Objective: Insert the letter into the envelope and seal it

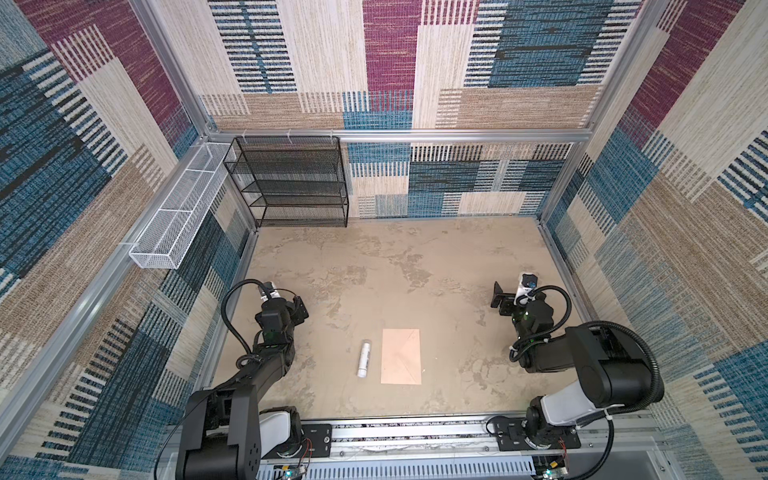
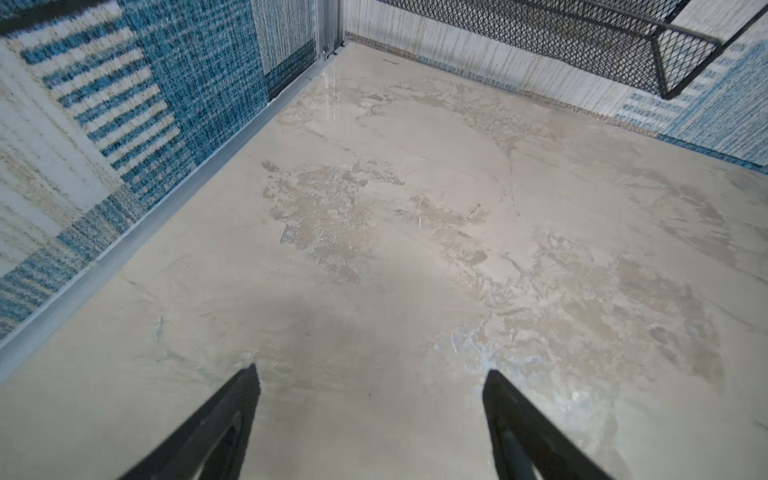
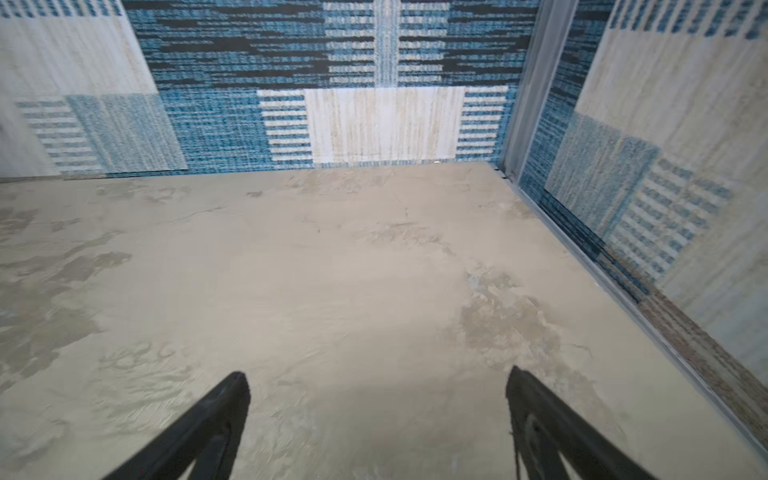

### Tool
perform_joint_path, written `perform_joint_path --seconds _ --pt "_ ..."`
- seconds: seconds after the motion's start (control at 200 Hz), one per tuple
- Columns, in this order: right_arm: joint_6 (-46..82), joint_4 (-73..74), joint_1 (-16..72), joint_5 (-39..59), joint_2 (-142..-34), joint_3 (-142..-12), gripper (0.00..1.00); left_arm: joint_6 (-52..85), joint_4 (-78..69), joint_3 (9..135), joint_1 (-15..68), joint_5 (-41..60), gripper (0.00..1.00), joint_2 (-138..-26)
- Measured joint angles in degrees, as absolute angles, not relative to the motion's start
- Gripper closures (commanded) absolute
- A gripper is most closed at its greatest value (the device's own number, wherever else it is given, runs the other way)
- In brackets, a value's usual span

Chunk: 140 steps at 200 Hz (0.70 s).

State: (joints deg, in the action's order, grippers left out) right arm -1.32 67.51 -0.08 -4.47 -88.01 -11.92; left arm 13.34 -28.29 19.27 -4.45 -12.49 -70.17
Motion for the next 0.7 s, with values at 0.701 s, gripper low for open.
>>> perform_joint_path --seconds 0.701 --pt "-0.5 71.3 -0.2 -2.0 -88.1 -11.7 0.00 4.7 -42.5 24.5 -2.8 -4.1 0.00 -87.2"
